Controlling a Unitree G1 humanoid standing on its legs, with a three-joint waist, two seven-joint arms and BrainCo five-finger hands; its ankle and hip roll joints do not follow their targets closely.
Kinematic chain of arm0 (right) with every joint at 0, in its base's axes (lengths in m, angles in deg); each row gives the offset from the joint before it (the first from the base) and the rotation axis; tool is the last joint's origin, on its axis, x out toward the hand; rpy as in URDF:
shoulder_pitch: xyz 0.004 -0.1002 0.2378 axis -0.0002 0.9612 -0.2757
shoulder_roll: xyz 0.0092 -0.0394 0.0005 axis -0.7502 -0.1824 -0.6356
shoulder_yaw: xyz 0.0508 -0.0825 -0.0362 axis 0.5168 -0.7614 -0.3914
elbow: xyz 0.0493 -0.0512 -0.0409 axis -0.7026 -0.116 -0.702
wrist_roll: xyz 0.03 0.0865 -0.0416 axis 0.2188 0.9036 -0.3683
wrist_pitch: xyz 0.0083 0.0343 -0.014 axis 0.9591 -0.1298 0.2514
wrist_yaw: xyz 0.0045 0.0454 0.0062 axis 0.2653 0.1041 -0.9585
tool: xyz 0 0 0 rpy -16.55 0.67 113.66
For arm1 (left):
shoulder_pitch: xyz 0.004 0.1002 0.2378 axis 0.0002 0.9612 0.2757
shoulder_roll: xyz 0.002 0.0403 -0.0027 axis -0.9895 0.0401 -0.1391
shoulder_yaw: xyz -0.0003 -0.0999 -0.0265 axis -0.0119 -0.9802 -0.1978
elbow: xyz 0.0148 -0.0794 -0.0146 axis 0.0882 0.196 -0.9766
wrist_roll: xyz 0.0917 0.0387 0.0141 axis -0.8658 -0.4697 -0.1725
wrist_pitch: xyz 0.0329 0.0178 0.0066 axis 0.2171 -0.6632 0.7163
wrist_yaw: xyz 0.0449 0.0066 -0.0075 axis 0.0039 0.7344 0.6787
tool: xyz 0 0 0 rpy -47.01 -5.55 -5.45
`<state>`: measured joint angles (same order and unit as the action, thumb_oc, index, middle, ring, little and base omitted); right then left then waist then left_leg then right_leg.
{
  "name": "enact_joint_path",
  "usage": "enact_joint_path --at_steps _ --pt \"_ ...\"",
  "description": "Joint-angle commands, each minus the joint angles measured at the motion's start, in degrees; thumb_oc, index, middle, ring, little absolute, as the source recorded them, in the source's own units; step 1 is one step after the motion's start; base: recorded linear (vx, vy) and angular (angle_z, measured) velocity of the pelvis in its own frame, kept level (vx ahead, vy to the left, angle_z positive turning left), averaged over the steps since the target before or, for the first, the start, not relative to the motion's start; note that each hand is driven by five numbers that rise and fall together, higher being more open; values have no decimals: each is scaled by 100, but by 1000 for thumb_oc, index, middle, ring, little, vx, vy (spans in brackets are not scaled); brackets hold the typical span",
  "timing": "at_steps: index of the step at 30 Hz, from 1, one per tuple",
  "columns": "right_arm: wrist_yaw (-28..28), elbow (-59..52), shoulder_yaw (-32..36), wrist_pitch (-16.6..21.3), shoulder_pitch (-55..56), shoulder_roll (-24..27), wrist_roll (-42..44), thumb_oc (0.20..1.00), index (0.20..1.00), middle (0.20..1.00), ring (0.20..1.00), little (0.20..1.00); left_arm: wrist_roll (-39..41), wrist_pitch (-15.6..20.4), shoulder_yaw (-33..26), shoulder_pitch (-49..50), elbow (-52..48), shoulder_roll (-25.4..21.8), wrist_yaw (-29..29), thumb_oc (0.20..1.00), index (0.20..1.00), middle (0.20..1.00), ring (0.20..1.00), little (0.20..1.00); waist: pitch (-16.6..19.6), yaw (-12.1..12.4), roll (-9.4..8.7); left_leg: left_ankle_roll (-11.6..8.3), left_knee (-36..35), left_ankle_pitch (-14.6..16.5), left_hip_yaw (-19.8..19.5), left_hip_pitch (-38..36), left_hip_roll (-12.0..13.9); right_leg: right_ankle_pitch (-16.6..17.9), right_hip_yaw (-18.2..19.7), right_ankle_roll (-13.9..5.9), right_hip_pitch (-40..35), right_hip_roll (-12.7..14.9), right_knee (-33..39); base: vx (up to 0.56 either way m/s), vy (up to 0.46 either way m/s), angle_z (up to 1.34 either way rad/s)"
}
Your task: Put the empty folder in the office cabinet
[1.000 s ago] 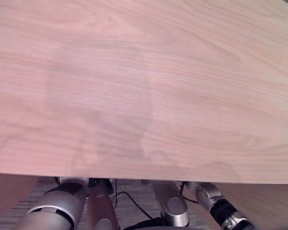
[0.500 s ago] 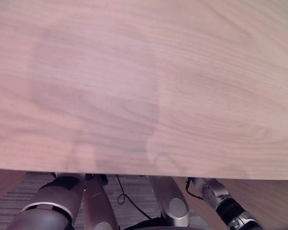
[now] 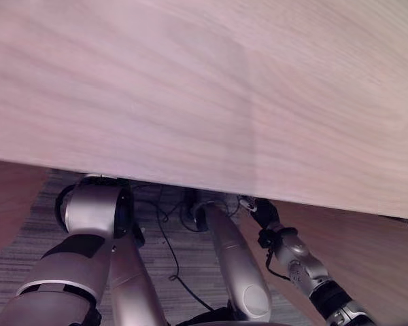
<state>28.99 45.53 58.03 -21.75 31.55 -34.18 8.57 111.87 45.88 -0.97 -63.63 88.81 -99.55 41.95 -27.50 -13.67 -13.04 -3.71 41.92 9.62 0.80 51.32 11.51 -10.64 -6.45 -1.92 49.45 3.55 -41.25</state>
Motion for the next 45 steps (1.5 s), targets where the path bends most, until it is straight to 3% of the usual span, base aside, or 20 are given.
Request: enact_joint_path --at_steps 1,11,18,27,38,39,45 --pt "-130 -580 -19 183 167 197 318 1000 1000 1000 1000 1000 -72 22 224 -555 50 -683 -245 200 200 200 200 200 20 -61 87 96 751 1179 -384 -322 146 -401 120 -570 -65 390 -451 24 -25 5" --pt "-155 -622 72 179 27 480 209 1000 1000 1000 1000 1000 -155 55 746 -1247 11 -969 -192 200 200 200 200 200 39 -46 325 170 2006 1621 -655 1023 49 -1082 118 -397 1198 540 -1904 41 -22 5" --pt "-62 -673 235 235 4 515 172 1000 1000 1000 1000 1000 -167 50 895 -1456 70 -1027 -142 200 200 200 200 200 136 -66 408 204 2315 1738 -721 1366 42 -1273 97 -331 1513 577 -2247 10 -2 1" --pt "36 -621 474 321 -64 661 57 1000 1000 1000 1000 1000 -200 44 1027 -1701 139 -1053 -106 200 200 200 200 200 222 -90 494 227 2278 1720 -689 1503 -53 -1240 119 -337 1646 593 -2268 2 0 0" --pt "37 -600 644 351 -112 742 60 1000 1000 1000 1000 1000 -259 -208 1043 -1729 400 -1080 -187 200 200 200 200 200 304 -87 581 221 2106 1637 -633 1492 -94 -1184 152 -318 1674 569 -2142 0 0 0" --pt "26 -618 656 344 -110 753 69 1000 1000 1000 1000 1000 -288 -268 1040 -1691 413 -1084 -218 1000 1000 1000 1000 1000 320 -86 588 214 2093 1632 -633 1478 -96 -1191 162 -308 1674 559 -2151 0 0 0" --pt "36 -549 709 311 -124 703 74 1000 1000 1000 1000 1000 -448 -481 951 -1449 527 -1180 -367 1000 1000 1000 1000 1000 331 -69 611 212 2149 1650 -621 1434 -94 -1232 193 -281 1643 556 -2202 -1 -2 -1"
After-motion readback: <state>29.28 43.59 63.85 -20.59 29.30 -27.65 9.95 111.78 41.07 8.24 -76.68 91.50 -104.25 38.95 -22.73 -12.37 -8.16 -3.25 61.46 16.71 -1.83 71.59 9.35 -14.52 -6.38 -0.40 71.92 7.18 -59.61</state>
